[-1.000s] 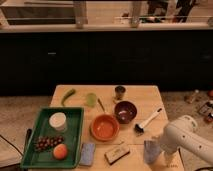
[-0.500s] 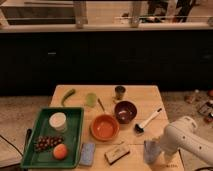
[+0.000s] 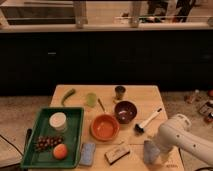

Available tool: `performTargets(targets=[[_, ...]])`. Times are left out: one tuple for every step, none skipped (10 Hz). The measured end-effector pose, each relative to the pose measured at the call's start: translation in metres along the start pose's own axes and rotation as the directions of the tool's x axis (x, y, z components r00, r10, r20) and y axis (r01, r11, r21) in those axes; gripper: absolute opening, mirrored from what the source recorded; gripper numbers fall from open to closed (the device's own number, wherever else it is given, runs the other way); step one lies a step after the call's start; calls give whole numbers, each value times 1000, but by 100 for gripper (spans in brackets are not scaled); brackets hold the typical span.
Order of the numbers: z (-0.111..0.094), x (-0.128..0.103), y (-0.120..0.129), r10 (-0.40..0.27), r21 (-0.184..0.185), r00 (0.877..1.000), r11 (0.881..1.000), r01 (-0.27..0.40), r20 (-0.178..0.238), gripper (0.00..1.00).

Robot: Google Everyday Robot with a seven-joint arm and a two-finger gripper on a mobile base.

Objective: Wipe purple bowl with towel

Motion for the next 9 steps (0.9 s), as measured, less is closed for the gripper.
performTargets(targets=[[2,-3,-2,-6,-8,1000,1000,6,3,80],[8,-2,-2,-7,-16,1000,1000,7,1,78],[14,-3,-3,-7,-23,1000,1000,7,3,70],[20,-4,-4,-6,-30,1000,1000,6,6,60],[23,-3,-5,-4,-32,1000,999,4,8,50],[24,-3,-6,-3,-37,1000,999,3,10,40],[23,-2,-5,-4,-38,1000,999,4,9,30],[20,-2,-5,-4,-38,1000,999,4,8,22],[19,-1,-1,-2,-50,1000,999,2,9,11]])
